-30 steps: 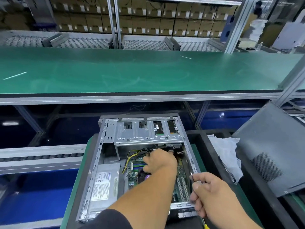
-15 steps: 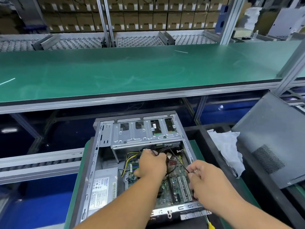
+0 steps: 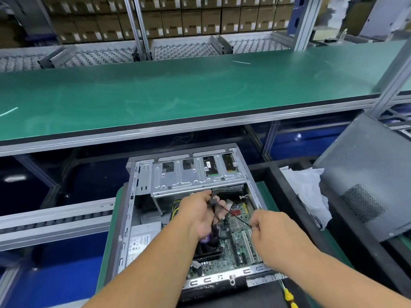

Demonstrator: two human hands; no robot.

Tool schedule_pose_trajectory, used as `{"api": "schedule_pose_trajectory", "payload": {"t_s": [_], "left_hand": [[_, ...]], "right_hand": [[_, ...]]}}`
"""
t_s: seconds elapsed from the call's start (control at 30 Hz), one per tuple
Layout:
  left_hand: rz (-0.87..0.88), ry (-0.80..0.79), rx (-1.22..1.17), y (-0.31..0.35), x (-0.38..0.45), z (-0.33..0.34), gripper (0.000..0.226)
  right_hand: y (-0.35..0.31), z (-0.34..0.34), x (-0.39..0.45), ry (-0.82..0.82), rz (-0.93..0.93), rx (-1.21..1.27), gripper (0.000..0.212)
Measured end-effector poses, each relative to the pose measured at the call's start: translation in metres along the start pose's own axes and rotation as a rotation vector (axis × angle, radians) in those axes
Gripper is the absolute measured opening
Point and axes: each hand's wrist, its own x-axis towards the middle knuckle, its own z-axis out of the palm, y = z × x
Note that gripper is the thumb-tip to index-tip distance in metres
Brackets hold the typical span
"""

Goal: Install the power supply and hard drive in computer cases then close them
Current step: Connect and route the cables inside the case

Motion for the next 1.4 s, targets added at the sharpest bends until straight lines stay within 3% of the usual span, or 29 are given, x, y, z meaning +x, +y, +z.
{"api": "schedule_pose_trajectory", "payload": {"t_s": [0.07, 0.1, 0.2, 0.3, 0.4, 0.47, 0.73, 0.83, 1.0, 1.17, 1.27, 1.4], "left_hand": [[-0.063, -0.029, 0.112, 0.005, -0.005, -0.001, 0.018], [-0.065, -0.034, 0.297, 0.008, -0.006, -0.004, 0.014], [0.077, -0.039, 1.019, 0.022, -0.005, -0.016, 0.031], [0.180, -0.117, 1.496, 0.033, -0.003, -0.019, 0.034], [0.272, -0.001, 1.953, 0.042, 0.002, -0.027, 0.014], [0.368, 0.094, 2.109, 0.041, 0.008, -0.037, 0.013], [0.462, 0.283, 2.177, 0.021, 0.032, -0.039, 0.020], [0.368, 0.311, 2.165, 0.023, 0.043, -0.039, 0.011], [0.096, 0.393, 2.119, 0.029, 0.055, -0.042, 0.016], [-0.047, 0.246, 2.240, 0.036, 0.063, -0.041, 0.012], [-0.031, 0.220, 2.266, 0.035, 0.062, -0.041, 0.017], [0.085, 0.339, 2.154, 0.034, 0.054, -0.042, 0.018]], "right_hand": [[0.002, -0.001, 0.001, -0.001, 0.009, 0.009, 0.017], [0.003, -0.002, 0.001, -0.004, 0.013, 0.010, 0.018], [0.005, -0.003, 0.002, -0.011, 0.009, -0.010, 0.018], [0.002, 0.000, 0.006, -0.019, -0.010, -0.027, 0.017], [-0.004, 0.005, 0.015, -0.010, -0.048, -0.050, 0.016], [-0.008, 0.010, 0.022, -0.016, -0.079, -0.071, 0.017], [-0.037, 0.038, 0.060, -0.041, -0.121, -0.084, 0.030], [-0.045, 0.048, 0.070, -0.030, -0.145, -0.103, 0.030], [-0.051, 0.062, 0.087, -0.013, -0.204, -0.098, 0.035], [-0.048, 0.074, 0.104, 0.018, -0.266, -0.117, 0.028], [-0.044, 0.082, 0.111, 0.056, -0.283, -0.113, 0.027], [-0.040, 0.090, 0.116, 0.106, -0.300, -0.105, 0.026]]}}
